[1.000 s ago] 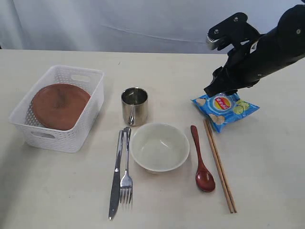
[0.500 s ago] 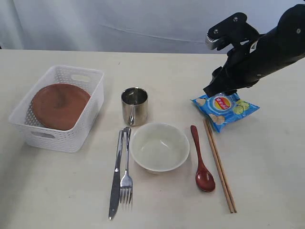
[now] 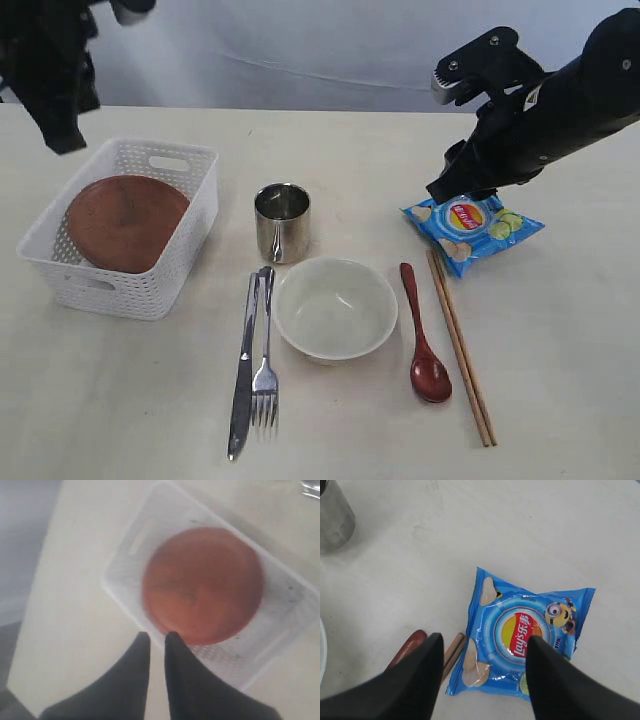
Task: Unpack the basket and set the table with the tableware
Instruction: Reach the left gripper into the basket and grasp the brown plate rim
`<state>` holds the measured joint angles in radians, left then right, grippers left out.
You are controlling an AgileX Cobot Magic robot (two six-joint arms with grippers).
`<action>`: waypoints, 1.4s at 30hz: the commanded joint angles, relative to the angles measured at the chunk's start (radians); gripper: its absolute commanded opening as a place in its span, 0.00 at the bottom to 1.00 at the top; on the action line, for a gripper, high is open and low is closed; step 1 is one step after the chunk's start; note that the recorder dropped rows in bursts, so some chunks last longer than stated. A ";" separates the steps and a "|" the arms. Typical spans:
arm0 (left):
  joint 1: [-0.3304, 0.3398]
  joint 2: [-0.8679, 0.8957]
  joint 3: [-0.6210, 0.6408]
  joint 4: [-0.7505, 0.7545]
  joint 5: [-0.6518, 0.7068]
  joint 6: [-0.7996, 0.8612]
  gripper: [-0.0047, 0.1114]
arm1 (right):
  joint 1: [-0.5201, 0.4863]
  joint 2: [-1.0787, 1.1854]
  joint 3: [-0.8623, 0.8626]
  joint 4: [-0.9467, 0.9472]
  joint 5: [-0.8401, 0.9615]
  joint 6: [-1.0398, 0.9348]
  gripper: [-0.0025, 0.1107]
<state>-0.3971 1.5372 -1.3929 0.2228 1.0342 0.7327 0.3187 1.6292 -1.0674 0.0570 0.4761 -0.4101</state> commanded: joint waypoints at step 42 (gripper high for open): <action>0.076 0.245 0.264 0.133 -0.224 0.662 0.50 | -0.007 0.002 -0.007 0.025 0.000 -0.001 0.45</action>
<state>-0.3231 1.7624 -1.1410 0.3491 0.8097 1.3708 0.3187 1.6292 -1.0674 0.0825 0.4777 -0.4101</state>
